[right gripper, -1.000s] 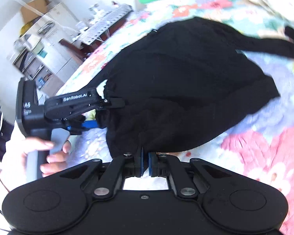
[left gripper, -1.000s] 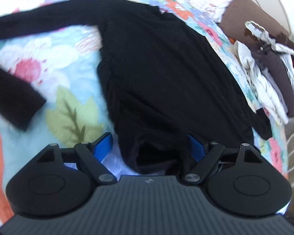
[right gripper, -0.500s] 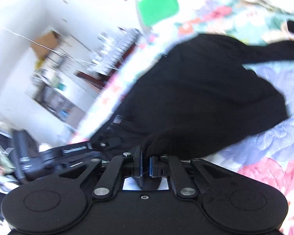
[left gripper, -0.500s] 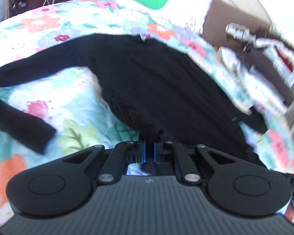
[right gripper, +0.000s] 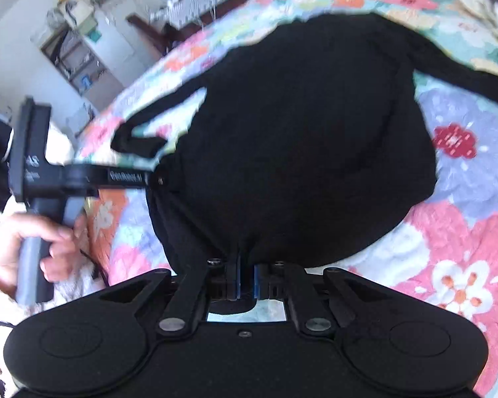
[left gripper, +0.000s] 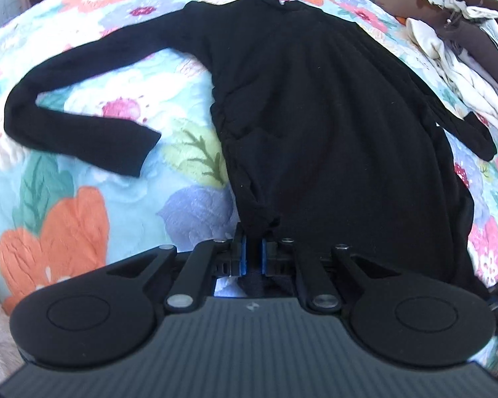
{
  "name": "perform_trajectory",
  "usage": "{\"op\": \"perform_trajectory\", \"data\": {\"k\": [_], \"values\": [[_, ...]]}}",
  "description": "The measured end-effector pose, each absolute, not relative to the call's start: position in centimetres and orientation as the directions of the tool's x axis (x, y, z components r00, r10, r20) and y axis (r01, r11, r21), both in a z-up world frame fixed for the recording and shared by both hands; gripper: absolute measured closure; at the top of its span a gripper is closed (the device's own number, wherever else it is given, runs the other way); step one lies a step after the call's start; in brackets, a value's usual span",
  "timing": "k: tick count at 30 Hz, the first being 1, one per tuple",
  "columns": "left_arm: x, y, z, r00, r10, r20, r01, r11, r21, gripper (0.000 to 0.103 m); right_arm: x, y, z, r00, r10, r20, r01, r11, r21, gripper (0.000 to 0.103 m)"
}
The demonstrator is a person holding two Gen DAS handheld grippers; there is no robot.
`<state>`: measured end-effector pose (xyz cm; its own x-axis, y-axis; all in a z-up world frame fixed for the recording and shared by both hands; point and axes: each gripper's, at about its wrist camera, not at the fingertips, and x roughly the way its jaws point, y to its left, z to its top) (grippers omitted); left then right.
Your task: Fold clothes
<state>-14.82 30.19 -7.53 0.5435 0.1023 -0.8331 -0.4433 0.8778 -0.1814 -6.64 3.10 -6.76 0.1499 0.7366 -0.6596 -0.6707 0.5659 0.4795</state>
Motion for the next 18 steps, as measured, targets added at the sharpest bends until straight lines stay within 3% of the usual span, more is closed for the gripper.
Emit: {"op": "perform_trajectory", "data": {"k": [2,4,9,14,16,18], "values": [[-15.0,30.3,-7.8,0.547,0.098,-0.831,-0.447,0.874,-0.191,0.094,-6.2,1.3,-5.5,0.230,0.778,-0.584,-0.637,0.575,0.514,0.086],[-15.3,30.4,-8.1,0.552,0.094,-0.828,-0.451,0.869,-0.202,0.094,-4.8,-0.5,-5.0,0.339,0.765,-0.547,-0.567,0.630,0.530,0.063],[-15.2,30.1,-8.4,0.557,0.111,-0.823,-0.440,0.880,-0.180,0.094,0.0,-3.8,-7.6,0.489,0.650,-0.582,-0.305,0.753,0.584,0.060],[-15.1,30.0,-8.4,0.564,0.116,-0.817,-0.437,0.882,-0.176,0.094,1.7,-1.8,-10.7,0.462,0.552,-0.695,-0.287,0.834,0.472,0.056],[-15.2,30.1,-8.3,0.570,0.112,-0.814,-0.437,0.880,-0.184,0.094,1.1,-0.5,-10.2,0.423,0.588,-0.689,-0.435,0.799,0.416,0.098],[-15.2,30.2,-8.2,0.575,0.106,-0.811,-0.436,0.878,-0.195,0.094,0.0,0.4,-9.3,0.470,0.554,-0.687,-0.487,0.812,0.321,0.099]]}}
